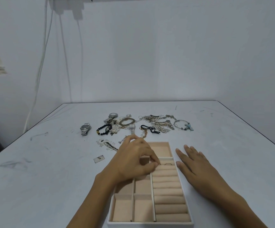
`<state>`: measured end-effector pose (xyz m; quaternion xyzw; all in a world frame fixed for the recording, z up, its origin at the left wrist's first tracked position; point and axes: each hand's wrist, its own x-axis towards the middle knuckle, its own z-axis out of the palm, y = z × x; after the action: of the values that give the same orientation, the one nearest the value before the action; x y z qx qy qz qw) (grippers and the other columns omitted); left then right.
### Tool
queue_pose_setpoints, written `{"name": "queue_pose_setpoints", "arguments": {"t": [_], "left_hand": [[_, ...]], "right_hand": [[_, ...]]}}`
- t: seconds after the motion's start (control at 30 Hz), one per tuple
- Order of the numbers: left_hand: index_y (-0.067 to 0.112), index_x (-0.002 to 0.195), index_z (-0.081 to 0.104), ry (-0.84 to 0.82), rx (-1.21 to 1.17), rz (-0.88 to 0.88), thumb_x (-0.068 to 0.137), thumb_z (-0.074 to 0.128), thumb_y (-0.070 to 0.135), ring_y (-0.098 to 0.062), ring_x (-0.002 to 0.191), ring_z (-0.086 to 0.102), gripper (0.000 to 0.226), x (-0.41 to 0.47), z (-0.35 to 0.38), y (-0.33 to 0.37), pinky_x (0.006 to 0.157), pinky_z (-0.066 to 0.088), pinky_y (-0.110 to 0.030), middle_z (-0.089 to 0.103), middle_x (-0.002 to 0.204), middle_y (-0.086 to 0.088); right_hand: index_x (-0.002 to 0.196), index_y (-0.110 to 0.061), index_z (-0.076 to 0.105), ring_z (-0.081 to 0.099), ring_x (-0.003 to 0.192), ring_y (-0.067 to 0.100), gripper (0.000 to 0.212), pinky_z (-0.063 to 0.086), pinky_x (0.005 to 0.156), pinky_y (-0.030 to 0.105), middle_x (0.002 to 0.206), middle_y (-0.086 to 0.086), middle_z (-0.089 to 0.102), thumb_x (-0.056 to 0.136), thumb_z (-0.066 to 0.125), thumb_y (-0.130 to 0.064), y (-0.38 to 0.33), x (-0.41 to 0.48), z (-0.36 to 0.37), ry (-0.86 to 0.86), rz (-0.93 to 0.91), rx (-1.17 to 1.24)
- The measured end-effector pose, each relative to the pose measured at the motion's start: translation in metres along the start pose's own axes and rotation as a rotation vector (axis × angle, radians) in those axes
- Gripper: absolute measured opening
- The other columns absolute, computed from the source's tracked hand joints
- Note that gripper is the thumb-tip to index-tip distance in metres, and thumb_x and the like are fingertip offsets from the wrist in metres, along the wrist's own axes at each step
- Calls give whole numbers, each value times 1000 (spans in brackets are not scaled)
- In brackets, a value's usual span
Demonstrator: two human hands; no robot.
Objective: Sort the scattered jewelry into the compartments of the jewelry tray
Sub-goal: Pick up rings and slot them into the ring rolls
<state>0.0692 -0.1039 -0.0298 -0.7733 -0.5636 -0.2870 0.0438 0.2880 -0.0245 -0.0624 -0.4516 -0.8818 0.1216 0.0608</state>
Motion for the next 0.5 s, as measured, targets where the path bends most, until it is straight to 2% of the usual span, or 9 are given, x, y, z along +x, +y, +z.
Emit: {"name": "queue_pose_setpoints", "arguments": {"t": [0.2,0.27,0.3,0.33,0.4,0.43,0.5], "left_hand": [[32,87,75,50,-133,-102,80,64,40,-1,88,56,16,9,-9,-5,94,27,-14,71,80,19],[31,86,76,65,-168,-178,81,62,38,1,84,58,17,18,-11,-14,89,35,-13,71,80,18],[30,86,76,78,-182,-229,82,62,37,1,82,60,16,23,-10,-20,85,41,-18,72,81,18],[30,86,75,93,-188,-284,82,62,35,2,80,60,15,29,-10,-26,80,45,-22,71,81,18],[28,89,74,111,-173,-394,84,61,30,3,79,59,14,43,-4,-42,77,48,-26,71,82,14],[25,93,73,102,-145,-436,85,61,27,-1,82,60,15,51,1,-50,79,49,-27,71,87,11],[21,107,69,33,-34,-482,90,56,24,-12,97,61,22,69,11,-65,86,49,-32,70,105,5]], "right_hand": [[152,-36,5,-12,147,8,132,-11,113,22,161,-8,-7,36,-36,-87,0,0,-2,-3,7,22],[152,-36,6,-12,147,8,132,-11,114,23,161,-8,-7,37,-35,-87,1,1,-1,-3,6,32],[152,-36,6,-12,147,8,129,-12,114,23,161,-8,-6,41,-33,-88,0,0,-1,-3,2,41],[152,-35,6,-12,147,8,120,-12,114,24,161,-8,-7,50,-27,-88,0,0,-1,-4,-3,47],[152,-34,6,-13,147,8,85,-11,115,24,160,-9,-9,80,-3,-77,-2,0,-1,11,-13,46],[152,-34,6,-13,147,8,74,-11,115,25,159,-11,-11,87,4,-68,-3,-1,-3,6,-11,44],[152,-34,6,-13,147,8,68,-11,116,24,158,-11,-11,90,9,-63,-1,-1,-3,-7,-7,41]]}}
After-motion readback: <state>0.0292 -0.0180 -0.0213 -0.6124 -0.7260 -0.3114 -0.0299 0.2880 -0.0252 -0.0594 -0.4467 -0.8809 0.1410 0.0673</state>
